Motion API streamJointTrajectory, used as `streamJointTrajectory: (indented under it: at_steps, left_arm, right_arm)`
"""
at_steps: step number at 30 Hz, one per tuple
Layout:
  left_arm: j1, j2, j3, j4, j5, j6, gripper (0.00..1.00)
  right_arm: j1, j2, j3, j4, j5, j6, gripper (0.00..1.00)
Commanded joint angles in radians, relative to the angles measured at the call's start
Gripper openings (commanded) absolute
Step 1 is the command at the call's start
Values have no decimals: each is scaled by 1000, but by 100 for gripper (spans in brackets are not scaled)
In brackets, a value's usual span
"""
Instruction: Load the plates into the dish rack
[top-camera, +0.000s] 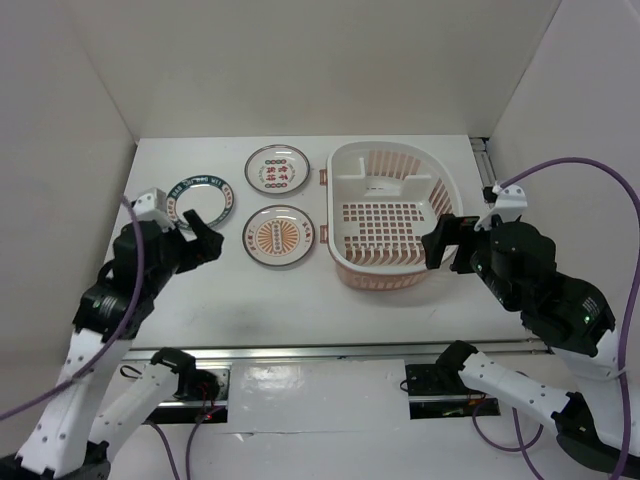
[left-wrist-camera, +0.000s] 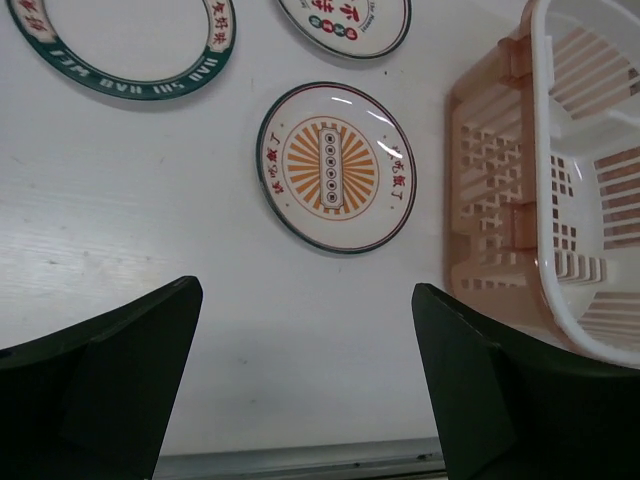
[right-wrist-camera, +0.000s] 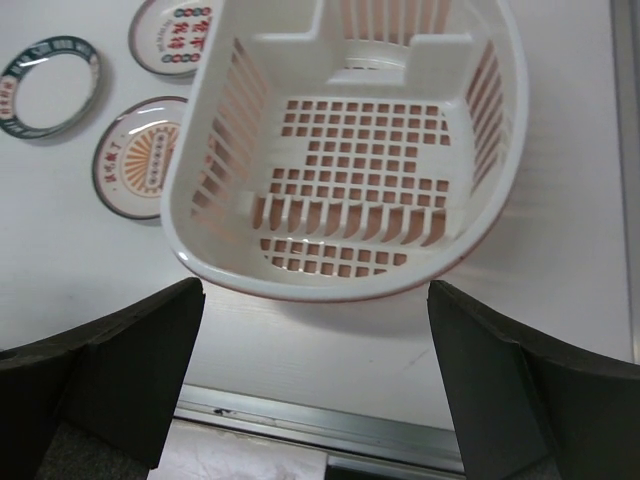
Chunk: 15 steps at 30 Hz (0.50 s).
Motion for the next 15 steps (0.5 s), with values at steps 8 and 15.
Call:
streamJointTrajectory:
  at_steps: [8,15]
  left_arm:
    - [286,397,-150,571,190,-284,100]
    - [510,458,-336,792,283,-438,100]
  right_arm:
    - [-1,49,-97,262,-242,-47,100]
    - [-1,49,-157,343,-354,-76,100]
